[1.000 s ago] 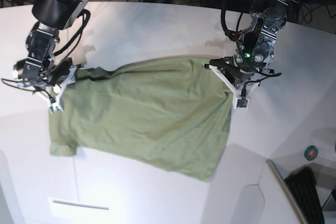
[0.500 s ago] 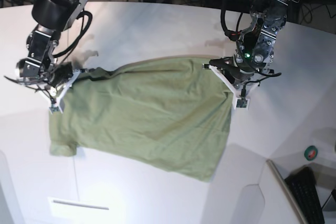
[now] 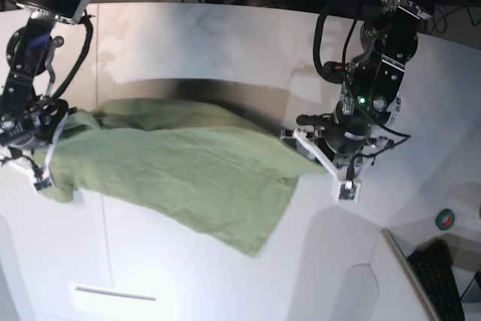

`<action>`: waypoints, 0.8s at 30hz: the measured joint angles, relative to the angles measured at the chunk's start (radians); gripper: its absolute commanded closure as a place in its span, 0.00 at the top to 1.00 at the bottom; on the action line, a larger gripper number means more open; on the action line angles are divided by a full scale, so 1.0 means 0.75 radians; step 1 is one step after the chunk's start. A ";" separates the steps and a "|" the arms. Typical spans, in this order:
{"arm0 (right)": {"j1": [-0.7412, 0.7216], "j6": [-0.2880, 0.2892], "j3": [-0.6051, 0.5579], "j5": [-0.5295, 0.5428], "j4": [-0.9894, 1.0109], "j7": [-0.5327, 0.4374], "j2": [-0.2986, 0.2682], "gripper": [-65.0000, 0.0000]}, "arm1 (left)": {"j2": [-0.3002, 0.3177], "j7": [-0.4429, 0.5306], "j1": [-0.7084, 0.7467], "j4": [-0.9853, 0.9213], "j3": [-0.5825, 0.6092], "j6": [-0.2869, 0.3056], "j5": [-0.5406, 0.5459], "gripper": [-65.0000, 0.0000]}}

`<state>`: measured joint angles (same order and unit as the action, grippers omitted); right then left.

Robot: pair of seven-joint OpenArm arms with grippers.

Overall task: Layout the t-shirt on the table in an organized manner, then fold the t-shirt properly
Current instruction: 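Lift the stretched shirt with both grippers and lay it flat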

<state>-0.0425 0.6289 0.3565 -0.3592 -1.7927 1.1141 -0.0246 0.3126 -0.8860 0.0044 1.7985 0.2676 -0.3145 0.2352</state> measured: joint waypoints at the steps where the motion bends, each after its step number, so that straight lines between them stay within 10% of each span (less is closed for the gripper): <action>1: -0.035 -0.003 -0.050 -0.001 0.030 -0.006 -0.034 0.00 | -0.015 0.002 -0.036 -0.004 0.001 -0.002 -0.009 0.00; 17: -0.408 -0.009 -0.159 0.011 0.521 0.020 -0.153 0.00 | -0.128 -0.083 -0.250 -0.152 -0.005 0.000 -0.024 0.00; 24: -0.818 -0.004 -0.319 0.002 0.656 -0.165 -0.289 0.00 | -0.128 -0.062 -0.710 -0.371 0.002 -0.002 -0.006 0.00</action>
<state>-0.6563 0.6262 0.1173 -0.3580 -1.3006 0.9901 -0.2413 0.2169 -0.9325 -0.5282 1.5200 0.2691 -0.3157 0.2310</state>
